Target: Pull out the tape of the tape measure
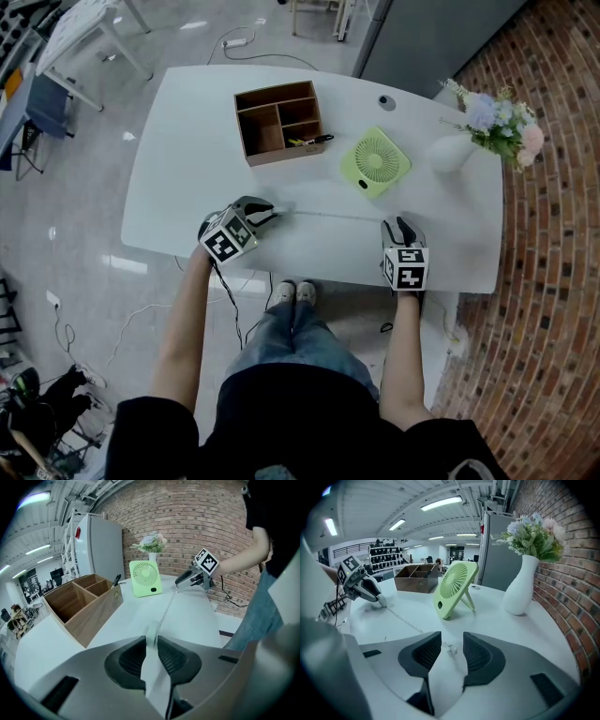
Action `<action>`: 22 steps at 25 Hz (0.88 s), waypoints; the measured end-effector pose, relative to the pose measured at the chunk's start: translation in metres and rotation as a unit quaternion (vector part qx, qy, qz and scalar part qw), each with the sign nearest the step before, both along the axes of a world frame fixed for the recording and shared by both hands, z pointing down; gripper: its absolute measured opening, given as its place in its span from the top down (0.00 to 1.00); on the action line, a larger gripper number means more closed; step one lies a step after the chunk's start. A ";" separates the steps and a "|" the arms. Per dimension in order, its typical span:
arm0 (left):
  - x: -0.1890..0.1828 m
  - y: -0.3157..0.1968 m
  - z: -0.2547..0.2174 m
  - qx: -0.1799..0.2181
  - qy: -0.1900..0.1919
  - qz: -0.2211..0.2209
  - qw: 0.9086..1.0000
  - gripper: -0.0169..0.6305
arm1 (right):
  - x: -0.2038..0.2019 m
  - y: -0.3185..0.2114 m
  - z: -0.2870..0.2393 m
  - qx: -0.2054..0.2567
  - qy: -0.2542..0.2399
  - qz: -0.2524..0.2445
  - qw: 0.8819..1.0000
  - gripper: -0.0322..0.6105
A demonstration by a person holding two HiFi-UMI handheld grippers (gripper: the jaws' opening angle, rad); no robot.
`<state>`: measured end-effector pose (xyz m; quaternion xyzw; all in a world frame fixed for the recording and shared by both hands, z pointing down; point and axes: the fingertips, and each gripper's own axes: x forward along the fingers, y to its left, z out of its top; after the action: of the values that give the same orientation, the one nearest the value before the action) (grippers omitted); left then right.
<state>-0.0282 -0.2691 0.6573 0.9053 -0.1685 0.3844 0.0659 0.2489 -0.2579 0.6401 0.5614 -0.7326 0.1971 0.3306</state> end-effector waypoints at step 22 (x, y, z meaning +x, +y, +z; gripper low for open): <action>-0.006 -0.017 -0.054 0.029 0.071 -0.079 0.994 0.74 | -0.009 -0.001 -0.028 0.038 -0.039 0.003 0.999 0.73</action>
<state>-0.0342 -0.2857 0.6036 0.9158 -0.2456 0.3072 0.0816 0.2401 -0.2587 0.6121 0.5679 -0.7498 0.1922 0.2800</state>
